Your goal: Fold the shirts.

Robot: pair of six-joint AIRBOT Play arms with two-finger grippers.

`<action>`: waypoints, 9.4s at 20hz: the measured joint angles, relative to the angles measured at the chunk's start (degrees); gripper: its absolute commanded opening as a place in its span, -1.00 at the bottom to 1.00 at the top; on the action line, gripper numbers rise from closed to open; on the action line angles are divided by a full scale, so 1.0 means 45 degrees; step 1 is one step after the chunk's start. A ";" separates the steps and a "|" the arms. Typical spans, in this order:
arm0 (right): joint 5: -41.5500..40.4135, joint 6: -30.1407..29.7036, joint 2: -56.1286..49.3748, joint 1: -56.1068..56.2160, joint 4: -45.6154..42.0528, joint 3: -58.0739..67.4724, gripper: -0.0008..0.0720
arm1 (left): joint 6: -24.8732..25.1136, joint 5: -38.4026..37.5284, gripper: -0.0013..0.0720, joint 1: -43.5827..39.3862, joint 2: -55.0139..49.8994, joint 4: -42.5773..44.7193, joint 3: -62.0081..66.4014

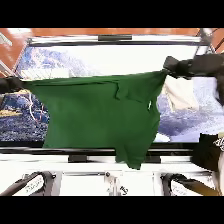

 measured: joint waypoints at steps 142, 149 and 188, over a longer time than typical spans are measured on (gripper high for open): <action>-0.1175 -0.3473 -0.5576 -0.1161 0.2628 -0.1117 0.90 | 0.0947 -0.4386 0.79 -0.0495 -0.7305 -0.3789 0.3371; -0.1336 -0.3395 -0.5455 -0.0437 0.2681 -0.1156 -0.79 | 0.0962 -0.4439 0.58 -0.1273 -0.7101 -0.3789 0.3381; -0.6630 0.0063 0.4979 -0.0379 0.2535 -0.1137 -0.80 | 0.0359 0.0413 -0.88 -1.1132 -0.8500 -0.9700 0.2739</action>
